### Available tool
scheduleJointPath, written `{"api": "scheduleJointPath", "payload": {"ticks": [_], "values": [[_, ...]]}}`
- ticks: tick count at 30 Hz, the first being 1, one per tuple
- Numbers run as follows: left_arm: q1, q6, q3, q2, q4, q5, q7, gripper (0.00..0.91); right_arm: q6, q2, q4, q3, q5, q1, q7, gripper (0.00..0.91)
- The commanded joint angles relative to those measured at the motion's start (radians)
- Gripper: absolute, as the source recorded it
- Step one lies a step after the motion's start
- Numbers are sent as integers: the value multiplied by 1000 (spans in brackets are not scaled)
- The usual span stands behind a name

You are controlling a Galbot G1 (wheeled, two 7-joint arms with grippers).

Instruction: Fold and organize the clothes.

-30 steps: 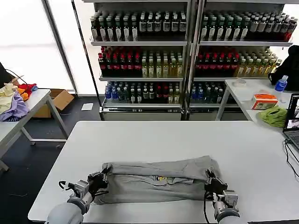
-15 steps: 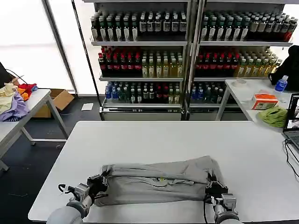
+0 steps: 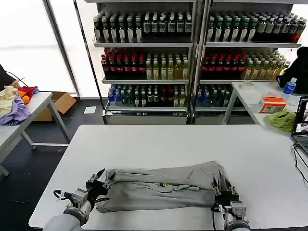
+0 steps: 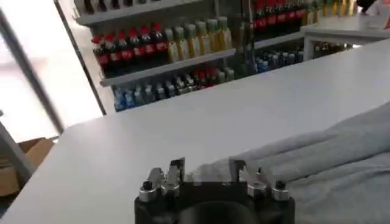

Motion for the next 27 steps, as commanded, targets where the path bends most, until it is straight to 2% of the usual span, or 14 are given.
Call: {"api": "scheduleJointPath", "payload": {"ticks": [1,7,15,17,18,19,20,22,23,27], "values": [[20,18,-49,-97,-15,-100,-72,907,-7,-2,101,21,11,8,7,907],[-8,39,-31,-157,44,-134,-81,907,-5,-5,107,19,11,6,5,907],[-11,42,-12,-187,81,-127,-77,907,1,-11,111,19,10,-3,6,907],[-11,43,-11,-191,97,-123,-73,867,1,-12,112,17,10,-1,5,907],[-7,42,-11,-192,100,-122,-66,796,1,-12,111,17,11,0,5,907],[-4,41,-11,-192,102,-114,-61,796,1,-12,110,18,11,2,5,907],[-1,38,-11,-193,102,-107,-54,736,1,-13,108,17,11,4,5,907],[4,38,-11,-195,102,-106,-46,423,1,-14,104,15,11,7,6,907],[5,37,-11,-197,103,-104,-43,30,1,-14,100,13,11,8,6,907],[13,22,-9,-201,114,-83,-23,0,-1,-14,95,6,12,20,6,907]]}}
